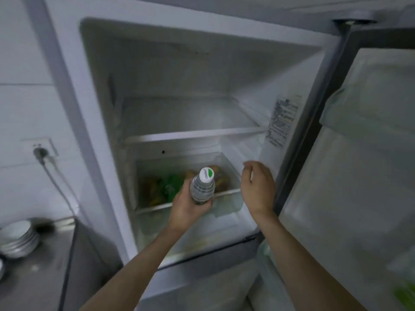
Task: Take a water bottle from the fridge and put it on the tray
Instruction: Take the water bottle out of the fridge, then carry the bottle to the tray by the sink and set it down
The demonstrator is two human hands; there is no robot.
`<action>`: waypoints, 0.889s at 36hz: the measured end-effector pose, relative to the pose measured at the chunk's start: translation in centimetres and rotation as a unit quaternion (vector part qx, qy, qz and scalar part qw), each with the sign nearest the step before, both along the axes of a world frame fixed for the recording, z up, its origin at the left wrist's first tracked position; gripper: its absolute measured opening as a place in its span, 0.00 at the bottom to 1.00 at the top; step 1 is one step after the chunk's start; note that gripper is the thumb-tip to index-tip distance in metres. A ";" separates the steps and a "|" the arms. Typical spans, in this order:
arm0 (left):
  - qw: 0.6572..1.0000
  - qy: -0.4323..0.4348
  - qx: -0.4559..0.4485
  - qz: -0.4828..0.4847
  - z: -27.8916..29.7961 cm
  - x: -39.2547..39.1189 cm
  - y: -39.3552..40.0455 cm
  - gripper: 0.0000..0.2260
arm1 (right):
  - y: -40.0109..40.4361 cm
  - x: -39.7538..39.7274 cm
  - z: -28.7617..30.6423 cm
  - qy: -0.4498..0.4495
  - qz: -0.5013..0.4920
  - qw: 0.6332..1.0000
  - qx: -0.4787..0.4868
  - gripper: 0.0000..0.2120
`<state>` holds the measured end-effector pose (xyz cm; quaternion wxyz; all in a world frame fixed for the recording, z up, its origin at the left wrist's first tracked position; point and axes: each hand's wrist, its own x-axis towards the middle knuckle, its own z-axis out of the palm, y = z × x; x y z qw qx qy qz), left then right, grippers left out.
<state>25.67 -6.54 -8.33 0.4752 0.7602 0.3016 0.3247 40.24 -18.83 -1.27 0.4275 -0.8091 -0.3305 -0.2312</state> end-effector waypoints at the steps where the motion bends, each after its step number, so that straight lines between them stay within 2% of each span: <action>1: 1.000 -0.011 -0.013 0.006 0.0 -1.6 -1.0 0.30 | -0.7 -1.1 -1.7 0.027 0.010 0.999 -0.031 0.11; 4: 0.996 -0.055 -0.055 0.040 -0.4 -6.9 -3.7 0.27 | -2.7 -4.8 -7.6 0.118 0.055 0.981 -0.143 0.09; 6: 0.992 -0.083 -0.071 0.068 -1.0 -10.9 -5.1 0.27 | -4.0 -7.7 -11.8 0.207 0.113 0.936 -0.262 0.09; 8: 0.989 -0.084 -0.086 0.089 -2.0 -15.2 -6.1 0.29 | -5.5 -11.1 -16.5 0.262 0.169 0.868 -0.386 0.10; 12: 0.978 -0.077 -0.133 0.144 -4.2 -25.1 -8.3 0.33 | -9.8 -18.1 -25.7 0.325 0.235 0.727 -0.557 0.12; 16: 0.960 -0.039 -0.169 0.221 -6.8 -33.1 -11.5 0.32 | -14.0 -24.0 -31.1 0.390 0.270 0.583 -0.659 0.11; 17: 0.954 -0.037 -0.175 0.241 -7.4 -34.8 -12.3 0.33 | -14.7 -25.4 -32.0 0.392 0.274 0.558 -0.679 0.11; 21: 0.922 -0.020 -0.199 0.333 -10.1 -40.4 -15.8 0.34 | -16.2 -30.5 -34.8 0.351 0.308 0.495 -0.733 0.14; 26: 0.848 0.029 -0.250 0.466 -14.3 -46.3 -21.0 0.30 | -15.9 -36.0 -36.5 0.255 0.386 0.414 -0.784 0.12; 30: 0.773 0.040 -0.297 0.559 -16.2 -51.4 -25.6 0.26 | -13.4 -39.7 -37.0 0.173 0.419 0.403 -0.795 0.16; 32: 0.731 0.029 -0.319 0.603 -16.8 -54.1 -28.3 0.25 | -12.0 -42.0 -37.2 0.128 0.420 0.396 -0.806 0.14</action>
